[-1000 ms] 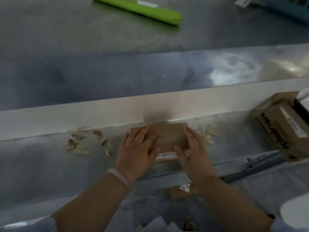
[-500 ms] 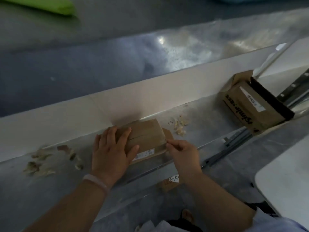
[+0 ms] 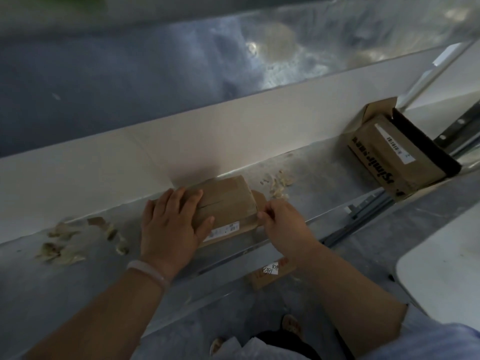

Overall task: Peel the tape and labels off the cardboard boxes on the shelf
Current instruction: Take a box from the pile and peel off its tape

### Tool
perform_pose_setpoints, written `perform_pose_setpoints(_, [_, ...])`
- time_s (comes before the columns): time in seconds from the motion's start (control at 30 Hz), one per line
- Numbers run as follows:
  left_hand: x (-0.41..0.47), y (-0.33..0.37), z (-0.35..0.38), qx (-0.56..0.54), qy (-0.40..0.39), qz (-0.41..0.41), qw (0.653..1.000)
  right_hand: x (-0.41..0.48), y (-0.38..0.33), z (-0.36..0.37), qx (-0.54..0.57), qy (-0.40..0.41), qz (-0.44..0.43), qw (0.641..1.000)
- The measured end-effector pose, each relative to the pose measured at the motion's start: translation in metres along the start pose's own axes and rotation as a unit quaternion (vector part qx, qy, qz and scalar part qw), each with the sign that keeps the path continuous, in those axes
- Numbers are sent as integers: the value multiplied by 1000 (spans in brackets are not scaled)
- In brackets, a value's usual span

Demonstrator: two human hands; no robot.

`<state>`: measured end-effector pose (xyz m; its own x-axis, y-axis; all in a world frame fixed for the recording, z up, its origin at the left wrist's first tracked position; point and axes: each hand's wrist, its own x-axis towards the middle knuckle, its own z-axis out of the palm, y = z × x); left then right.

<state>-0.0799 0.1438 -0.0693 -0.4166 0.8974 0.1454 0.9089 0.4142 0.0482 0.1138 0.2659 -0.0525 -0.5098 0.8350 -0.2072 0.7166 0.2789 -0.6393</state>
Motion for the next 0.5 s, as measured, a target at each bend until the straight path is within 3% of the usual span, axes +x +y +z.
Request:
perform_pose_setpoints(0.23, [-2, -1, -2, -8, 5, 2, 1000, 5, -4, -11, -24, -94, 8, 995])
perform_pose_setpoints(0.33, [-3, -1, -2, -19, 11, 7, 1000, 4, -4, -14, 136, -148, 96, 975])
perform_pose_setpoints(0.4, [-3, -2, -3, -21, 7, 10, 1000, 3, -3, -15, 268, -178, 166, 932])
perform_pose_setpoints(0.5, [-3, -2, -3, -24, 6, 10, 1000, 0, -1, -14, 372, -198, 207, 883])
